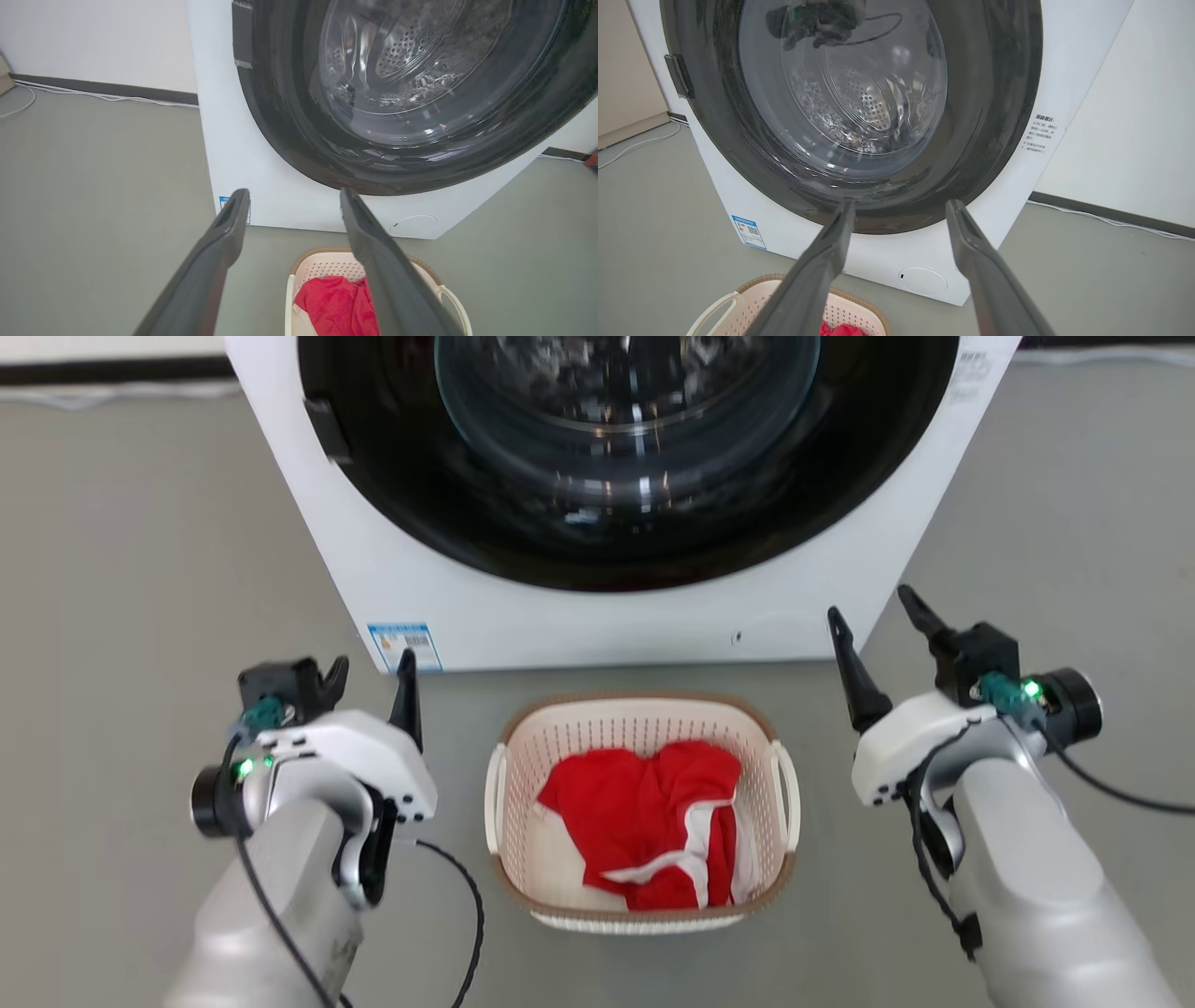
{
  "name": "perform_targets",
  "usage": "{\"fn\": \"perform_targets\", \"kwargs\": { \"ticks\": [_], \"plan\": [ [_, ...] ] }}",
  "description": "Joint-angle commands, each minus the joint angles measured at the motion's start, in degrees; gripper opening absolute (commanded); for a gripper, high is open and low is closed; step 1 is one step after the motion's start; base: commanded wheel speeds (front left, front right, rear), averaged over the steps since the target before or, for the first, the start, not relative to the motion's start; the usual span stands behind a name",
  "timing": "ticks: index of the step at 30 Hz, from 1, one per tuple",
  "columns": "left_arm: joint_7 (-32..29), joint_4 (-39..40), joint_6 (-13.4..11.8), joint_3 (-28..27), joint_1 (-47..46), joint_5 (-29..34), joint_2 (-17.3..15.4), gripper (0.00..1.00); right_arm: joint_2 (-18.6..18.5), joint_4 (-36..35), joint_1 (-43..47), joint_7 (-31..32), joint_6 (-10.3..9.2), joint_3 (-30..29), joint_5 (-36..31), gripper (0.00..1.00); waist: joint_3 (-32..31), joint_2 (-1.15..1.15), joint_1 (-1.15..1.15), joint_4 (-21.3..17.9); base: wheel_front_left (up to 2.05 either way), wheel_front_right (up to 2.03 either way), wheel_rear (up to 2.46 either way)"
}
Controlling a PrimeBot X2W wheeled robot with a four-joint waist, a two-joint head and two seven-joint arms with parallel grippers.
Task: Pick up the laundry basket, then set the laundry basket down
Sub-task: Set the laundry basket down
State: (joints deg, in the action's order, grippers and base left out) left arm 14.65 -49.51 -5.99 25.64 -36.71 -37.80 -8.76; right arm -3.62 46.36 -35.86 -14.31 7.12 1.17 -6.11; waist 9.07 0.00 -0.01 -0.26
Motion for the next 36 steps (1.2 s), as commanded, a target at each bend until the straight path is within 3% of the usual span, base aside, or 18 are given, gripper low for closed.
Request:
{"fn": "perform_targets", "kwargs": {
  "ticks": [1,19,36],
  "plan": [
    [0.3,1.9,0.3,-2.7,0.3,1.1,-1.5,1.00,0.3,-2.3,1.0,-0.7,0.36,1.4,-0.3,1.00,-1.9,0.00,0.01,0.2,0.00,0.00,0.00],
    [0.3,14.4,3.4,-18.3,15.8,11.0,-1.1,1.00,-2.3,-15.3,12.4,-0.7,0.36,0.6,3.0,1.00,-5.9,0.00,0.01,-0.3,0.00,0.00,0.00],
    [0.3,23.8,4.0,-26.7,26.4,16.7,1.6,1.00,-1.4,-23.0,21.8,-0.7,0.36,-3.0,4.3,1.00,-6.6,0.00,0.01,-1.8,0.00,0.00,0.00]
  ]
}}
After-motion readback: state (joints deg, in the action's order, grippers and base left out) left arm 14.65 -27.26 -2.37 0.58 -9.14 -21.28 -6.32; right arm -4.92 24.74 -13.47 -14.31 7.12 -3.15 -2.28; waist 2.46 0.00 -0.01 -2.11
